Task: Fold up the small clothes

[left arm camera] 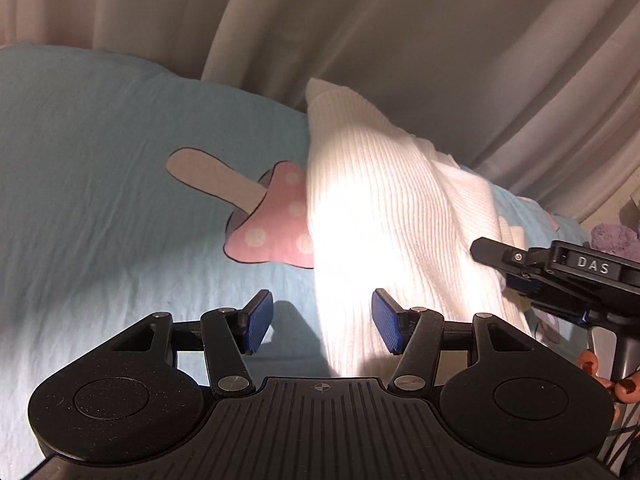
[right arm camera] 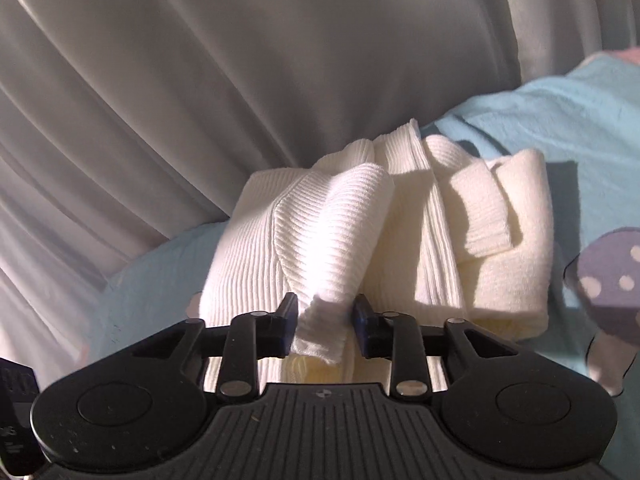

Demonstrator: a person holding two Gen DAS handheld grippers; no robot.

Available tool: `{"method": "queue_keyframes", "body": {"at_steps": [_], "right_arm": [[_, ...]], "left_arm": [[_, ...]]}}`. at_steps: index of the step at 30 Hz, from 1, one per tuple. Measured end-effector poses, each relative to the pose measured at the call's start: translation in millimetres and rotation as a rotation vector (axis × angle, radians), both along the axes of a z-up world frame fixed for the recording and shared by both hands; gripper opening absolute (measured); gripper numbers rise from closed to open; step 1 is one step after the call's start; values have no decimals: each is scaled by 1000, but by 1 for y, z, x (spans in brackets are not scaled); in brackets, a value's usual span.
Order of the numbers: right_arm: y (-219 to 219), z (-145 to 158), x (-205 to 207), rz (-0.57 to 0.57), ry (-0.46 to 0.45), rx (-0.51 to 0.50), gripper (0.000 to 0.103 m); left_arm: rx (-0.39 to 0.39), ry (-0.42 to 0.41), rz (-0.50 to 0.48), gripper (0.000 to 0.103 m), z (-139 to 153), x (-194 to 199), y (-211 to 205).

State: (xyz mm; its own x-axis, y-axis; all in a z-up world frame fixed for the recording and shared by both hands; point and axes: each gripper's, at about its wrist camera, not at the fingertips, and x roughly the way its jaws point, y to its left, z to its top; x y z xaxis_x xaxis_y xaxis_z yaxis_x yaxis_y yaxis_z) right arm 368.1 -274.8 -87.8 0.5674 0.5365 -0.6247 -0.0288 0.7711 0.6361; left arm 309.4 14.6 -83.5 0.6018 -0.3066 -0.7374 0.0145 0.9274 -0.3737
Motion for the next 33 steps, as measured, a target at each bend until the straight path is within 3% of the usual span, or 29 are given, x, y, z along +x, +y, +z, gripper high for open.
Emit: {"method": "queue_keyframes", "body": {"at_steps": [3,5,7,10,14,18,21,23,25,27,30,33], "right_arm": [[-5,-17,1,-17,54,145,38],[-4,-24,4,-32,65,170,36],[2,-24,3,-28,55,152,26],[16,-13,0,8,0,21,19],[47,20,-12,54,-156,-286,15],[52,53,-25,45,-310,-437,14],[42,55,-29,-7,-328,-575,14],[32,40,-23,-38,-260,-638,14],[20,24,-19,-27,-184,-613,16],[10,26,-26,-47,-215,-562,24],[-19,36,-44,-105,-239,-426,29],[-50,33,-67,-159,-185,-267,32]], "left_arm": [[6,10,2,61,0,-1,-1],[30,14,4,61,2,-4,-6],[56,16,9,65,5,-5,-9],[84,17,19,71,7,-7,-9],[103,18,32,75,10,-9,-11],[140,-19,16,76,19,-16,-16],[183,-57,-25,76,26,-24,-22],[207,-72,-63,76,26,-28,-29],[217,-78,-105,76,24,-32,-38],[228,-71,-147,76,20,-33,-48],[230,-76,-194,77,18,-38,-58],[234,-78,-218,78,15,-41,-63]]}}
